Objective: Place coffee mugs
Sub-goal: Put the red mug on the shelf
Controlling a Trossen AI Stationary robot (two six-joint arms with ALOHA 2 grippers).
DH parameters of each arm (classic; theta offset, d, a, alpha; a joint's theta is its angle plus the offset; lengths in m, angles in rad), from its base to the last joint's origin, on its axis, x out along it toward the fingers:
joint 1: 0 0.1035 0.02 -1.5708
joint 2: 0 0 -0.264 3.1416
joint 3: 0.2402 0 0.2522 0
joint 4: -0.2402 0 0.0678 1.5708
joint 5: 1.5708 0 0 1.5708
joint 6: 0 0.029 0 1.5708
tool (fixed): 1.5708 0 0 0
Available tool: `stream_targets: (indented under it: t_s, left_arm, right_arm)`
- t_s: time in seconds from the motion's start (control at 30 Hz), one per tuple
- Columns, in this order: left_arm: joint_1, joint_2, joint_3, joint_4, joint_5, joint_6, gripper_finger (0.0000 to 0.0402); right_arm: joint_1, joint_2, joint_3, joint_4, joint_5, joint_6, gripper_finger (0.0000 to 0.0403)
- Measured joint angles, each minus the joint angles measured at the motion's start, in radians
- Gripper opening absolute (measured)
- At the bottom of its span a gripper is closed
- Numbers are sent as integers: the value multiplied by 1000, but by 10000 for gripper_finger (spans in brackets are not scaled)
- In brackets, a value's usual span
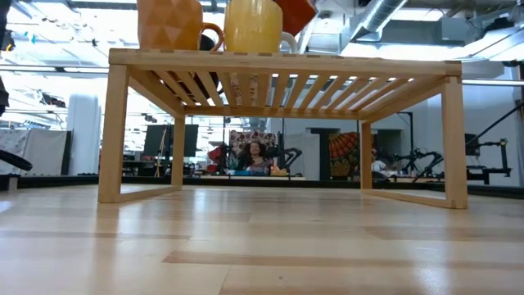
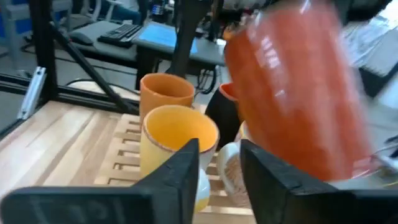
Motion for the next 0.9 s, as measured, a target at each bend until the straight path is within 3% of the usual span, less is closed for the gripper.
stream_targets:
  t_s: [0.27,0.5,0.9]
  left_arm:
    - [0,59,-5,67,50,-37,4]
    - [-33,137,-5,62,97,-61,4]
    - [-36,141,-5,114,94,-40,4]
  right_arm:
    - [48,-70,1,-8,135,-64,199]
    - [45,-114,0,-101,136,-7,196]
    - [45,-115,0,-137,136,25,191]
